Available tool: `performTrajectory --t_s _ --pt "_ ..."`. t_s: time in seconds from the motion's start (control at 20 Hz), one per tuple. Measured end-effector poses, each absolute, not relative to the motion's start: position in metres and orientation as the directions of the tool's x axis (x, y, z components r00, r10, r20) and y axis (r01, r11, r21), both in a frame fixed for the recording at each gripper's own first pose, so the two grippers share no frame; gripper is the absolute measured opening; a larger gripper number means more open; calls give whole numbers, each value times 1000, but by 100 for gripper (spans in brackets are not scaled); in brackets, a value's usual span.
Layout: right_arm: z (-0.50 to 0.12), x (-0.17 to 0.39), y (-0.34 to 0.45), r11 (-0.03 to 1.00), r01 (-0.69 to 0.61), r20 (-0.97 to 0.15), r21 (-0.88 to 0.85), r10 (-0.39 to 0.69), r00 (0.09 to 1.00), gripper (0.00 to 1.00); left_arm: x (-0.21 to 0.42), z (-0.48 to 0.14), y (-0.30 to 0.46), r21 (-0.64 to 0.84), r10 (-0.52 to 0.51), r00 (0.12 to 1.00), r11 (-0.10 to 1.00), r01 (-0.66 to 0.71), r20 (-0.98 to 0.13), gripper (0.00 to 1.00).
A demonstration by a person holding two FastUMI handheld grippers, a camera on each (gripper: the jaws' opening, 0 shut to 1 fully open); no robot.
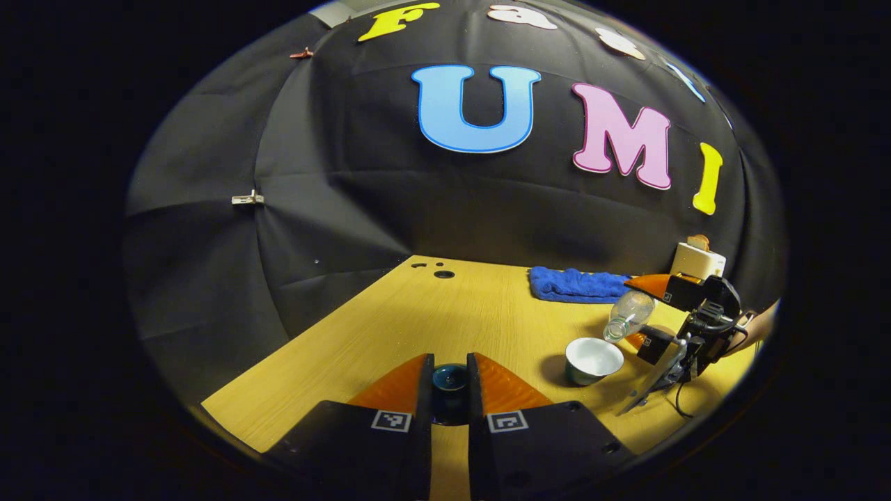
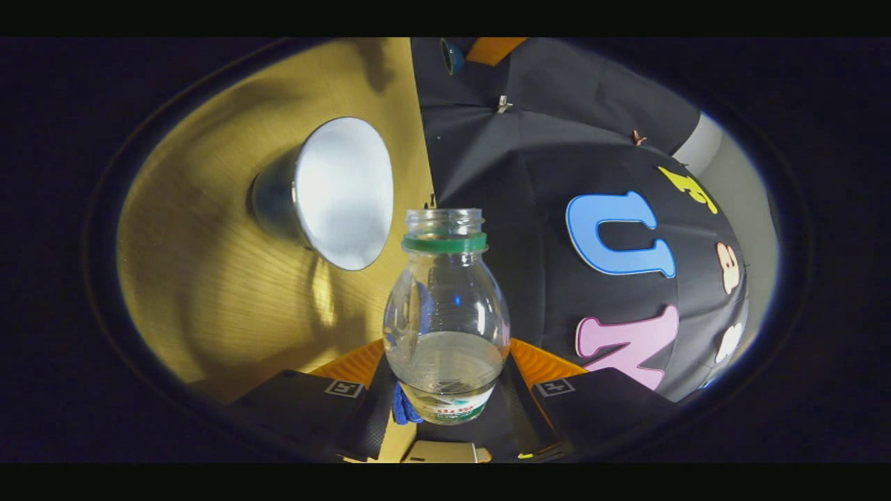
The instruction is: Open the teacup lid with one hand, grasp the water bottle and pour water into the teacup with the other hand; after pouring, place the water bottle on the coaster and then close the teacup lid.
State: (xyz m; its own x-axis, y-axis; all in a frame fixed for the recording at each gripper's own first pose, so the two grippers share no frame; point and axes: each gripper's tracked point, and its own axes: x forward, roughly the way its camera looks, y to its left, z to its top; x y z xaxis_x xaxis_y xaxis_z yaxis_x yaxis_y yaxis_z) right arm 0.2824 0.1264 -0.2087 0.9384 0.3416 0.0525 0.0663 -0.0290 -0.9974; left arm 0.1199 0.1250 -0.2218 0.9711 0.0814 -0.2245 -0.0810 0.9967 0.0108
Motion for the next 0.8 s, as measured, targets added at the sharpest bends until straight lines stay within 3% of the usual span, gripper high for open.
performTrajectory --t_s 0.8 --pt "-211 280 138 -137 110 45 -985 406 913 74 110 -223 126 31 101 971 995 -97 -217 25"
